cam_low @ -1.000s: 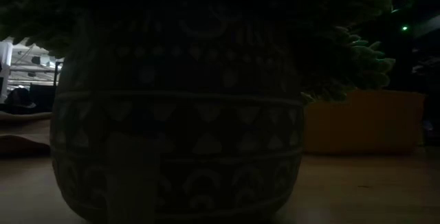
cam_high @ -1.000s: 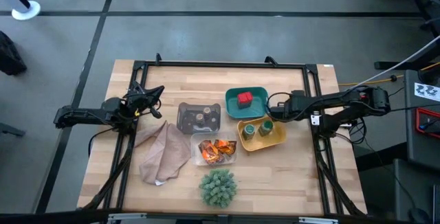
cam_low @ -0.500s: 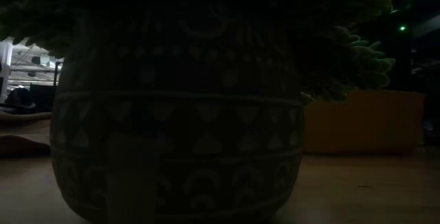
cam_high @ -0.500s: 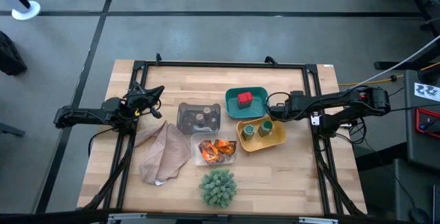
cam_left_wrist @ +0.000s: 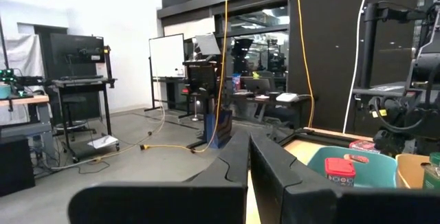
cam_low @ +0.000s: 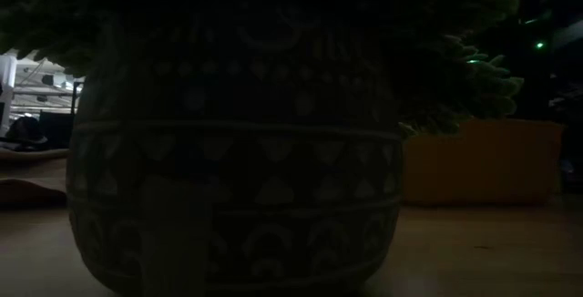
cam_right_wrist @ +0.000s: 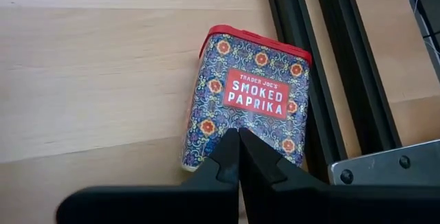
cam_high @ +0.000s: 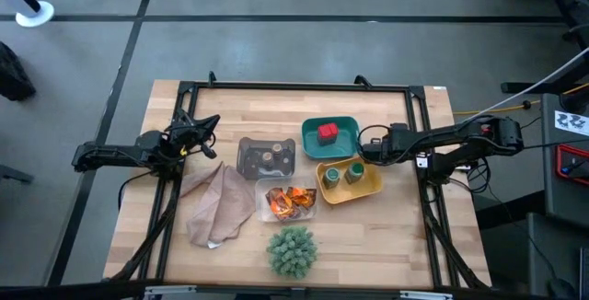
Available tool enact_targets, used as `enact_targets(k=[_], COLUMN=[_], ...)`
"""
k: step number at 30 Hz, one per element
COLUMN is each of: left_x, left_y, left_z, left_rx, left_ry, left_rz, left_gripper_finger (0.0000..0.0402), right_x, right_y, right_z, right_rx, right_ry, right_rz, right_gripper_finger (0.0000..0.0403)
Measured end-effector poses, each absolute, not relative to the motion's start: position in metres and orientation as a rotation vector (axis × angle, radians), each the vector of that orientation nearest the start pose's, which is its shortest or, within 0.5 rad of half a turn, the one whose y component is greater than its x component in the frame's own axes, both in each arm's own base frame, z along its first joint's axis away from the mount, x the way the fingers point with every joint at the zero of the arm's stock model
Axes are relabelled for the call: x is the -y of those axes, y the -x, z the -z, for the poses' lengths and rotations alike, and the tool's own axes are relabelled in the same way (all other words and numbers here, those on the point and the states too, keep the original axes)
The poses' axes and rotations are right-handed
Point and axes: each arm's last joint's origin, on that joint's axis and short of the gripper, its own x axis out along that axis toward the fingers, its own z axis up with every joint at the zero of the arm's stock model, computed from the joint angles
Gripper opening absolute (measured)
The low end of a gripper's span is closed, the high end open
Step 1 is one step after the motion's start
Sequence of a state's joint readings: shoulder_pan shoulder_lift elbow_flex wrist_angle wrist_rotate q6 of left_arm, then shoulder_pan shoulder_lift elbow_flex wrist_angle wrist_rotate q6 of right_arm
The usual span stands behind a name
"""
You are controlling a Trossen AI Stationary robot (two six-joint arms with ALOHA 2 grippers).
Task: Sort spices by type
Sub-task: Put the red seasoning can into the blue bin
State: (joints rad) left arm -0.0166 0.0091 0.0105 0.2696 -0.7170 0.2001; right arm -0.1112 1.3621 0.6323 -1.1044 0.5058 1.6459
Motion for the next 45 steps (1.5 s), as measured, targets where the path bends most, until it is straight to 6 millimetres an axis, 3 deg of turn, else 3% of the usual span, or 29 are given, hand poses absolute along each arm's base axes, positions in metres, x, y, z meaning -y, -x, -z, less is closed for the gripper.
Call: enact_targets(k=[10, 45], left_x=[-0.018, -0.018], left_y=[-0.088, -0.087], left_z=[-0.19, -0.19], left_rx=[0.187, 0.192], left_ry=[-0.092, -0.082], left_rz=[-0.718, -0.718], left_gripper_finger=[0.0, 0.0], right_x=[0.031, 0.028], right_y=[-0.167, -0.167], right_z=[-0.165, -0.161], right_rx=[-0.993, -0.992], right_ry=[-0.825, -0.958], right_rz=[1.67, 1.68], right_gripper_finger=[0.0003, 0.0003])
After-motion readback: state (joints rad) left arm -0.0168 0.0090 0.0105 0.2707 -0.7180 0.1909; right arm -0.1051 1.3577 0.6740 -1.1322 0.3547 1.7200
